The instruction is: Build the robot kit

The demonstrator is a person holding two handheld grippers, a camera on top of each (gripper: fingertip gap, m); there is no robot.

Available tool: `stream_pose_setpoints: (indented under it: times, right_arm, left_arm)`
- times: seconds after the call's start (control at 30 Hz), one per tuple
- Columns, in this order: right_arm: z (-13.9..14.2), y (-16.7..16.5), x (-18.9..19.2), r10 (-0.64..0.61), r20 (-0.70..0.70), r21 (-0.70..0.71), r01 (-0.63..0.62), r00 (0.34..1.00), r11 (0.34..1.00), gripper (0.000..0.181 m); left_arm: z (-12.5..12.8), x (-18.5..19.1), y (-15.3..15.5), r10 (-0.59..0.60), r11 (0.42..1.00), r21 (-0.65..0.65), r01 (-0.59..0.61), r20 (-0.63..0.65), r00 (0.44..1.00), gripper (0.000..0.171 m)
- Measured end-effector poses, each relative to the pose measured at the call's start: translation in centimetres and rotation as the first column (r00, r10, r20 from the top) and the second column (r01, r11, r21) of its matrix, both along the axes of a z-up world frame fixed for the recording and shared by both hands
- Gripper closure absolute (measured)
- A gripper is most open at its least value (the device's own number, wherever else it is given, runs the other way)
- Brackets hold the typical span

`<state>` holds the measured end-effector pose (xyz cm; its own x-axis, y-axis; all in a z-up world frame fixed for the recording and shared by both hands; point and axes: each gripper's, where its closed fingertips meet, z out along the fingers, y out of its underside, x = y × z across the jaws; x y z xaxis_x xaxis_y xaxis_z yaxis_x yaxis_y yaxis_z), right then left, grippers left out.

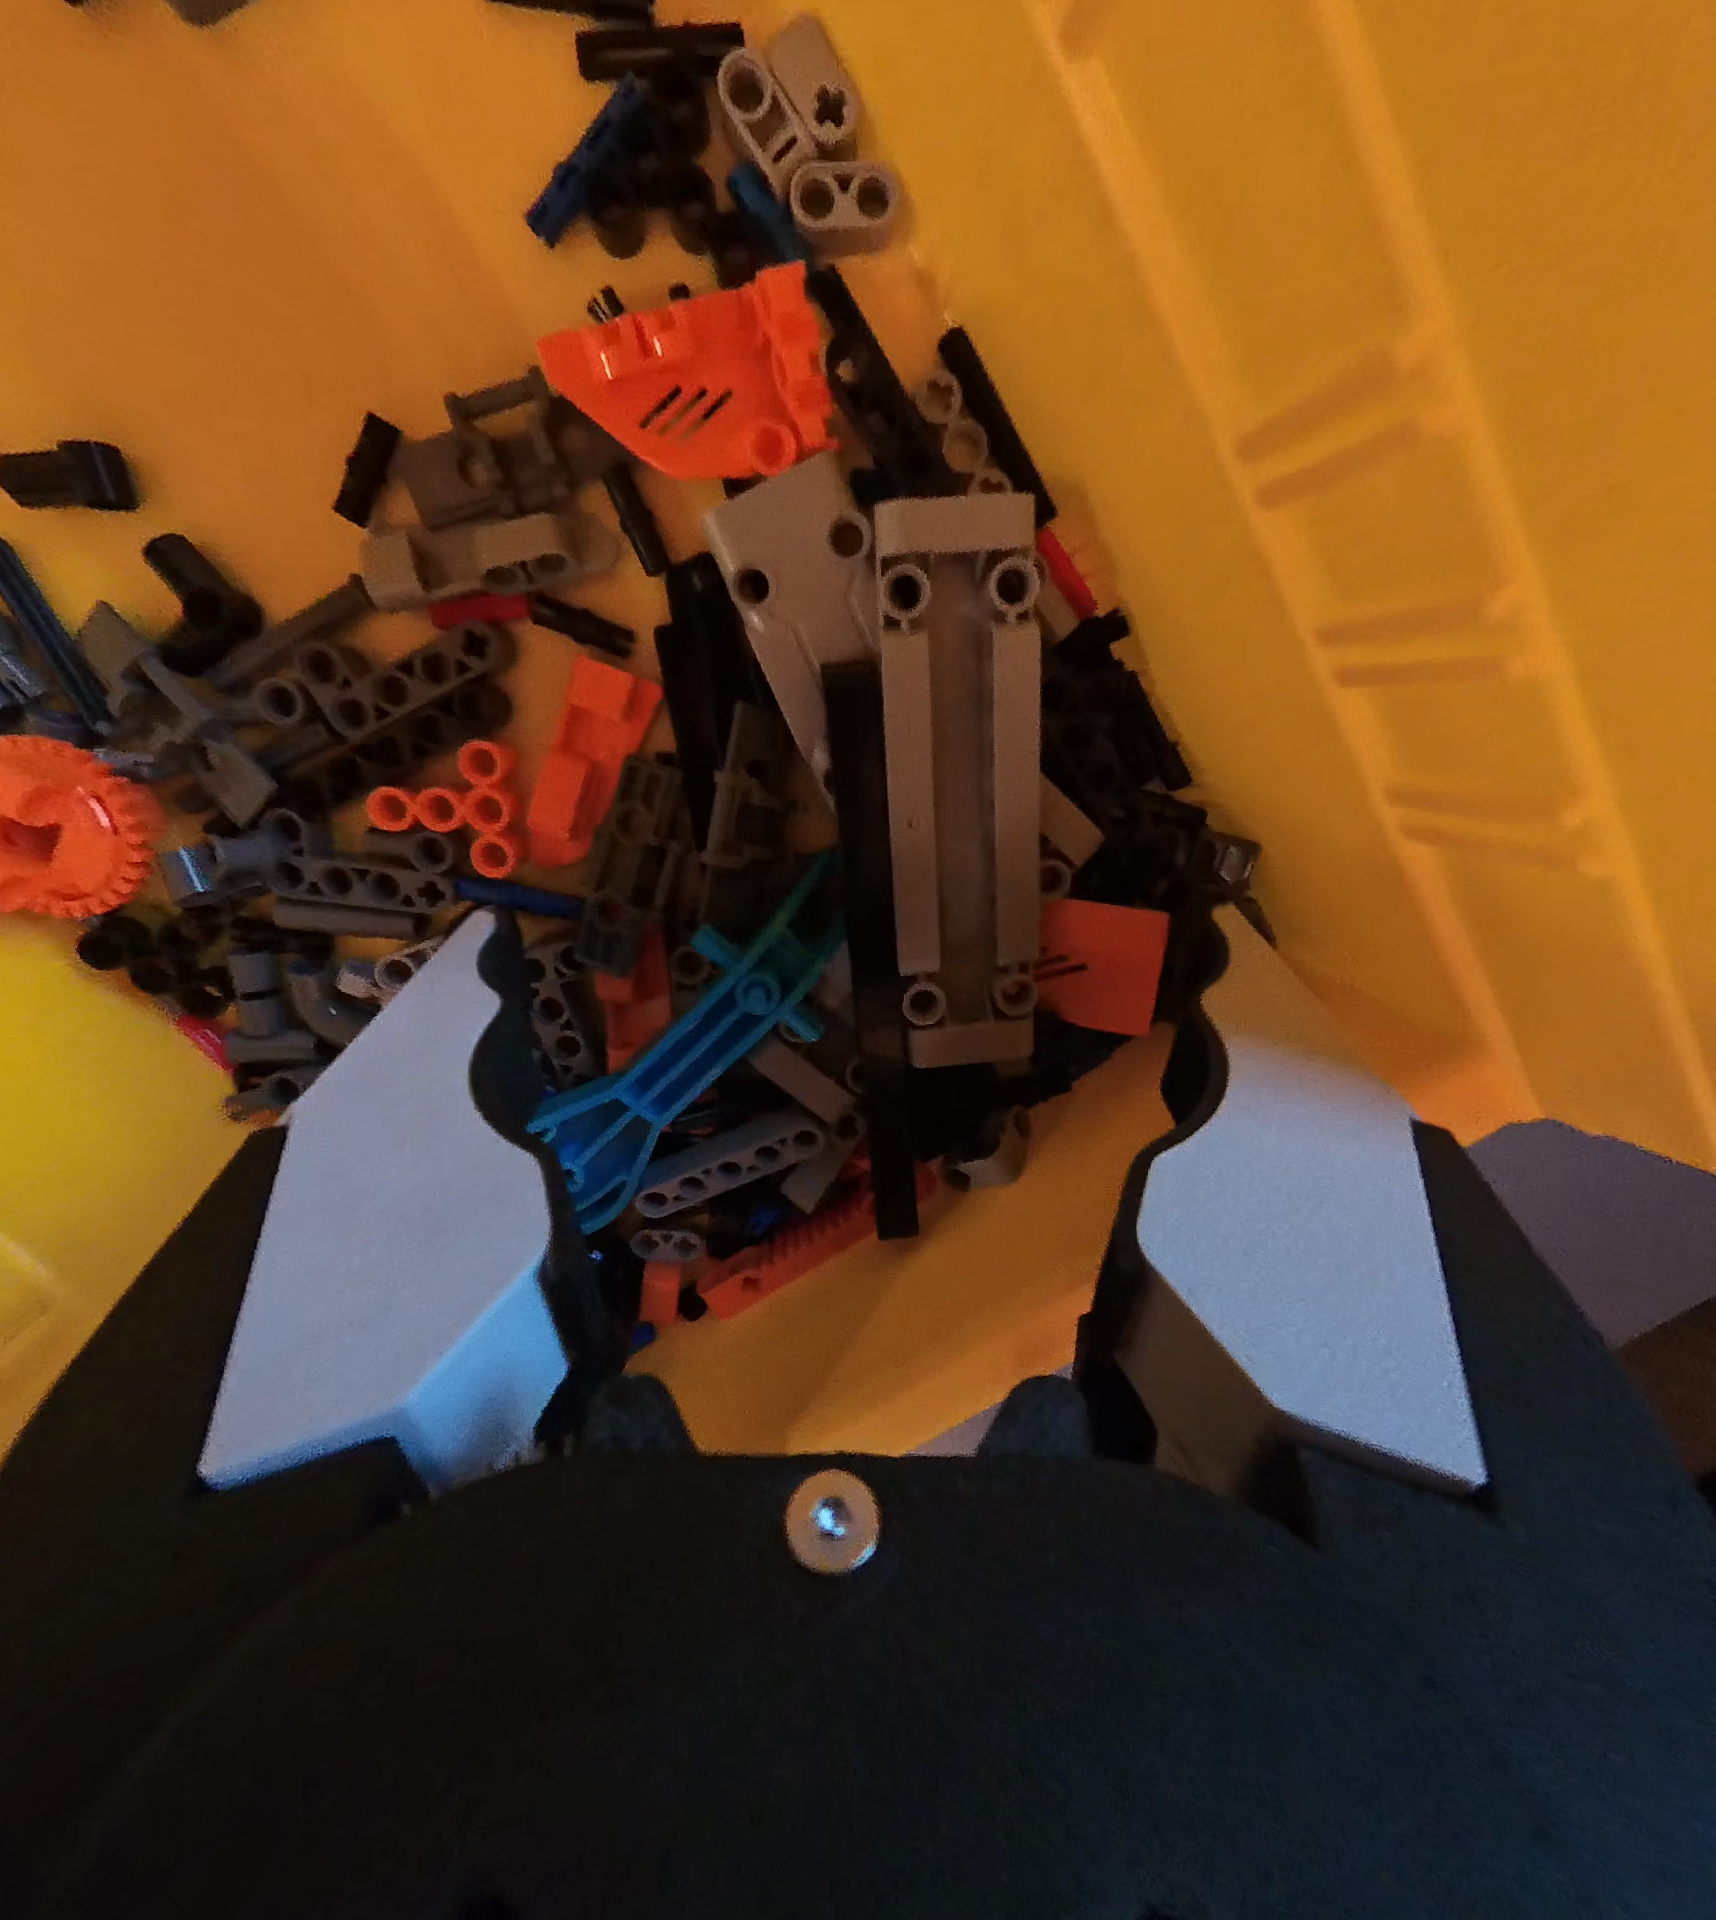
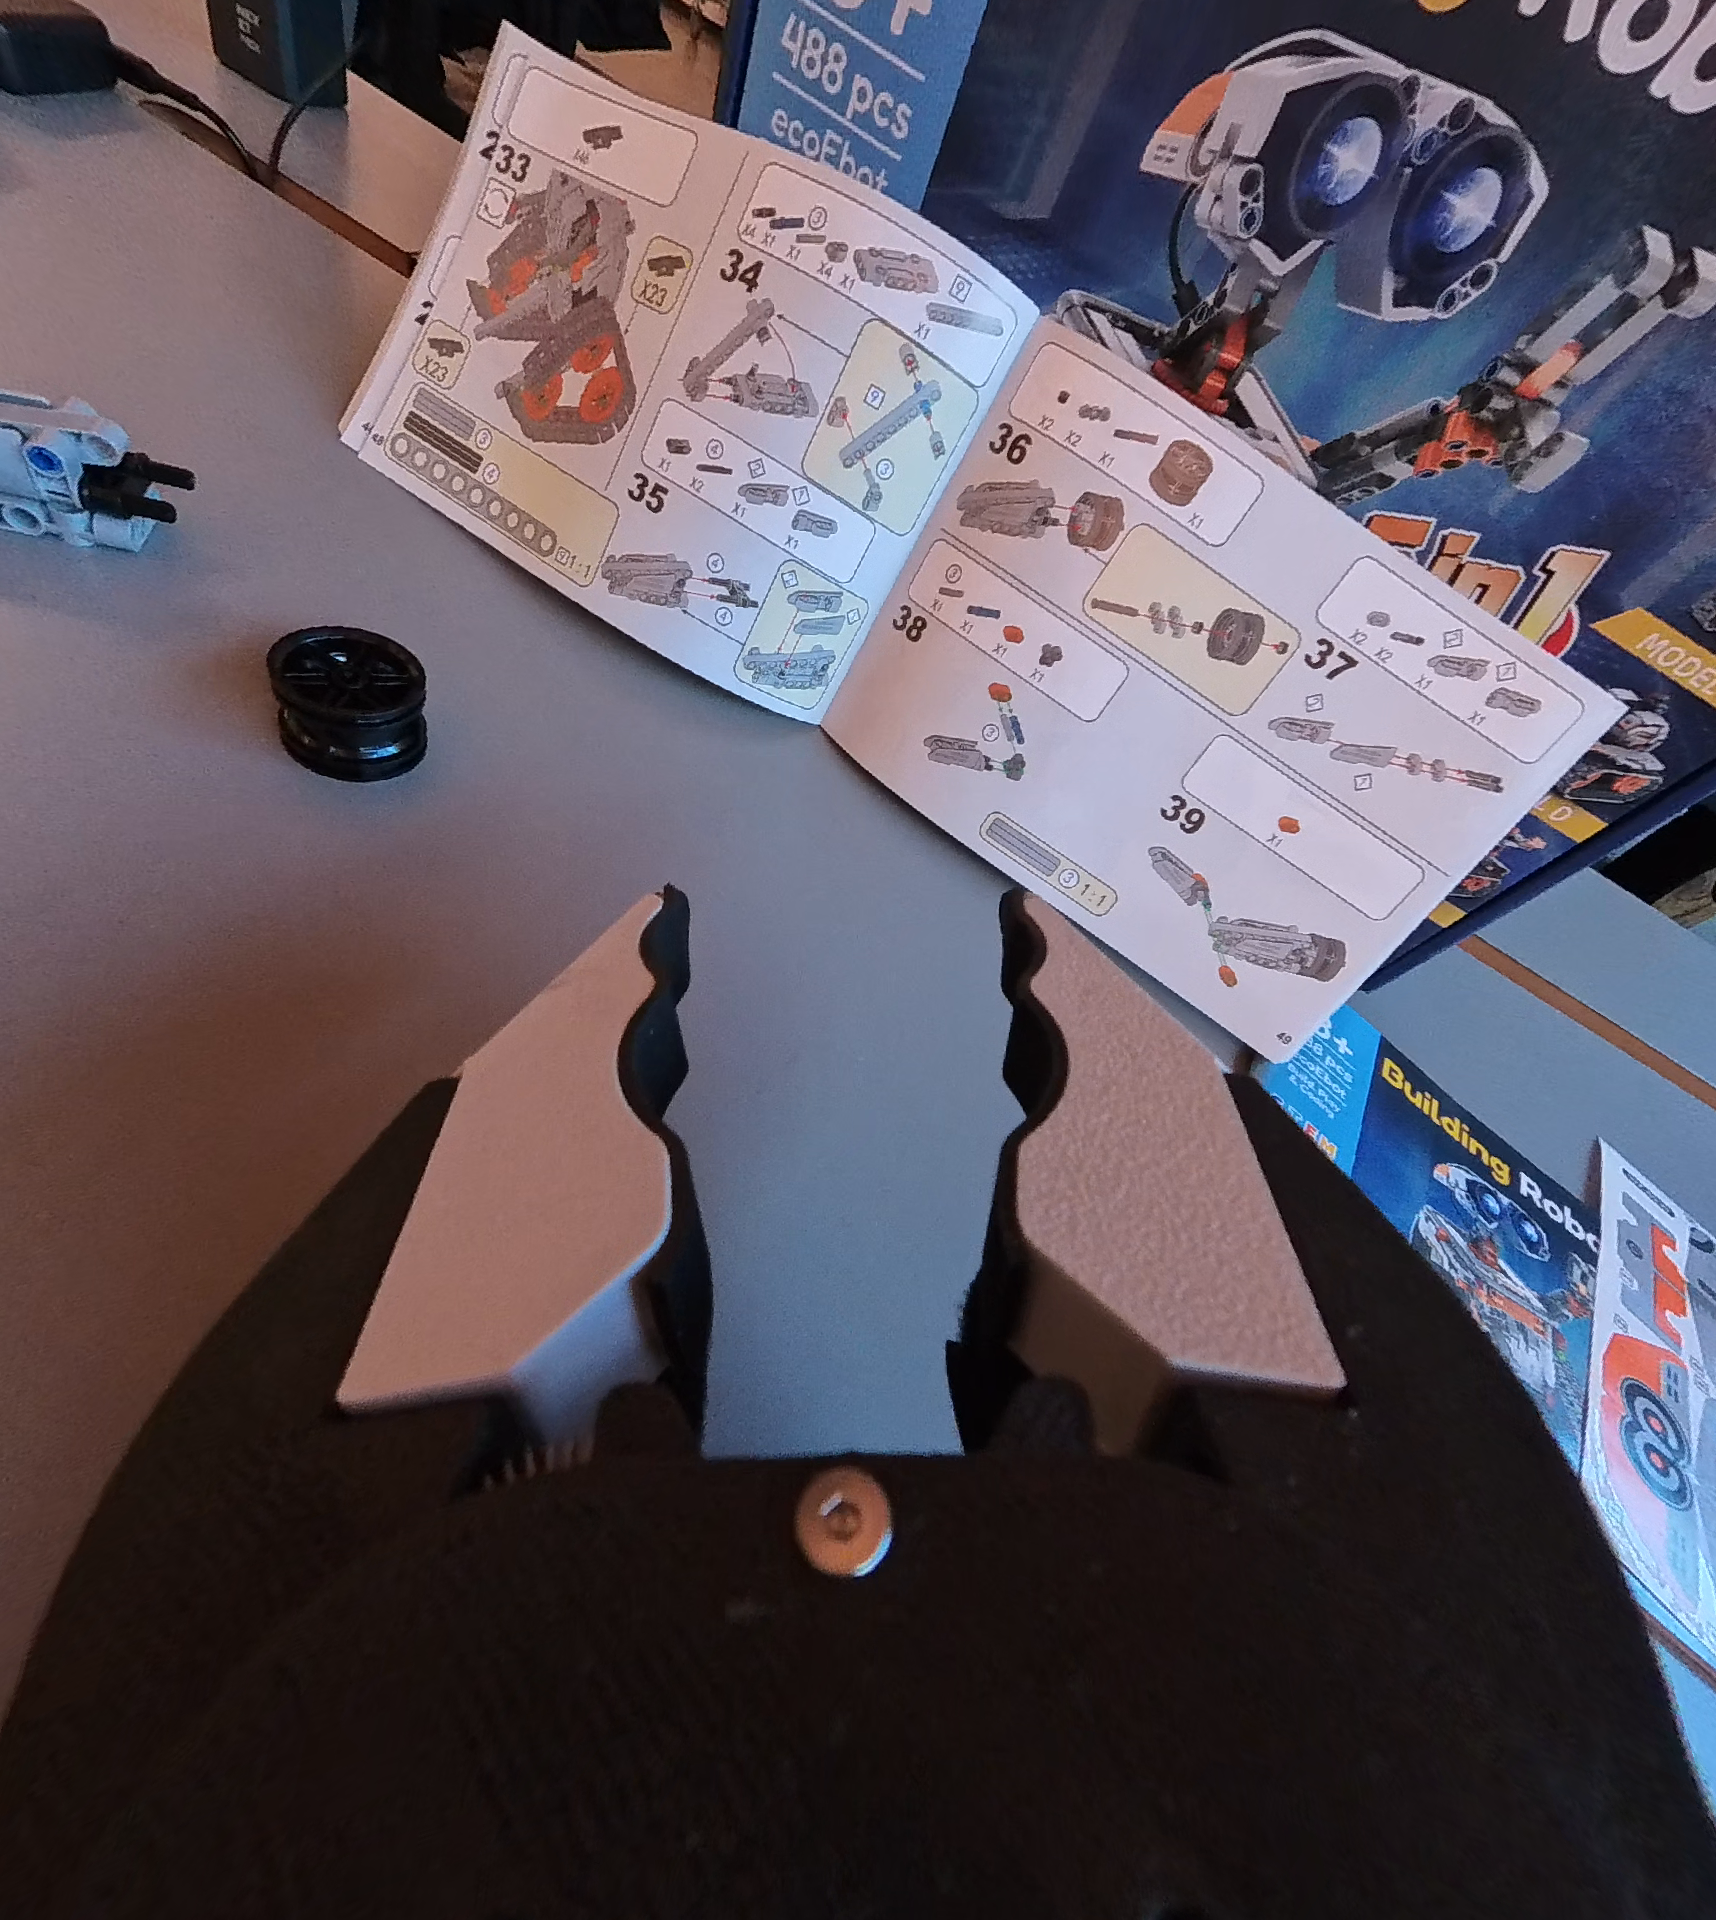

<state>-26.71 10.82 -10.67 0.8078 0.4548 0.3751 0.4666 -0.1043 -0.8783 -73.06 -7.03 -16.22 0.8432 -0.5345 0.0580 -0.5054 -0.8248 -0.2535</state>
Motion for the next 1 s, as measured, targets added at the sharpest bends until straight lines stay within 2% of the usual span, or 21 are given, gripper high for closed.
stream_pose_setpoints:
  times: [0.03, 0.1, 0.23, 0.37, 0.5, 0.57, 0.6, 0.63, 0.67, 0.73, 0.8, 0.87, 0.93, 1.0]
  right_arm:
    - [0.0, 0.0, 0.0, 0.000, 0.000, 0.000, 0.000, 1.000, 1.000, 0.121]
    - [0.0, 0.0, 0.0, -0.001, 0.001, 0.001, 0.001, 1.000, 1.000, 0.121]
    - [-0.1, 0.0, 0.0, -0.005, 0.016, 0.003, 0.005, 1.000, 1.000, 0.121]
    - [-0.2, 0.0, -0.2, -0.004, 0.051, 0.015, 0.004, 0.999, 1.000, 0.121]
    - [-0.4, -0.1, -0.4, -0.005, 0.090, 0.025, 0.003, 0.996, 1.000, 0.121]
    - [-0.5, -0.1, -0.4, -0.004, 0.104, 0.032, 0.000, 0.995, 0.999, 0.121]
    - [-0.5, -0.1, -0.4, -0.005, 0.111, 0.034, 0.001, 0.994, 0.999, 0.121]
    - [-0.5, -0.1, -0.3, -0.007, 0.113, 0.033, 0.004, 0.994, 0.999, 0.121]
    - [-0.5, -0.1, -0.2, -0.010, 0.112, 0.033, 0.006, 0.994, 0.999, 0.121]
    - [-0.5, 0.0, -0.1, -0.016, 0.105, 0.029, 0.013, 0.994, 1.000, 0.121]
    - [-0.6, 0.1, 0.0, -0.020, 0.095, 0.019, 0.018, 0.995, 1.000, 0.121]
    - [-0.5, 0.2, 0.2, -0.024, 0.080, 0.013, 0.023, 0.996, 1.000, 0.122]
    - [-0.3, 0.2, 0.3, -0.027, 0.059, 0.013, 0.026, 0.998, 1.000, 0.122]
    - [-0.2, 0.2, 0.7, -0.034, 0.047, 0.018, 0.033, 0.998, 0.999, 0.122]
  left_arm:
    - [0.0, 0.1, 0.1, 0.001, 1.000, -0.008, -0.001, 0.000, 1.000, 0.054]
    - [0.2, 0.6, 0.3, -0.013, 1.000, -0.023, 0.014, 0.033, 0.999, 0.081]
    - [0.5, 0.1, 2.5, 0.000, 1.000, -0.007, 0.001, 0.081, 0.997, 0.122]
    - [0.7, -1.6, 6.2, 0.019, 0.999, 0.045, -0.020, 0.028, 0.999, 0.139]
    - [1.0, -4.3, 10.8, 0.073, 0.988, 0.148, -0.053, -0.132, 0.989, 0.138]
    - [1.2, -5.3, 12.0, 0.104, 0.982, 0.176, -0.073, -0.169, 0.980, 0.137]
    - [1.3, -5.5, 12.0, 0.118, 0.982, 0.169, -0.089, -0.171, 0.978, 0.122]
    - [1.4, -5.5, 11.6, 0.134, 0.982, 0.155, -0.109, -0.162, 0.978, 0.103]
    - [1.7, -5.1, 11.0, 0.139, 0.983, 0.141, -0.120, -0.134, 0.981, 0.092]
    - [3.0, -3.2, 9.3, 0.103, 0.988, 0.120, -0.099, -0.023, 0.994, 0.086]
    - [4.6, -0.9, 7.3, 0.043, 0.991, 0.120, -0.057, 0.113, 0.993, 0.088]
    - [5.3, 0.7, 4.8, -0.020, 0.996, 0.086, 0.004, 0.182, 0.983, 0.086]
    - [4.5, 1.4, 2.2, -0.096, 0.995, 0.047, 0.090, 0.158, 0.983, 0.079]
    - [2.9, 1.0, 0.3, -0.161, 0.987, 0.023, 0.160, 0.051, 0.986, 0.067]
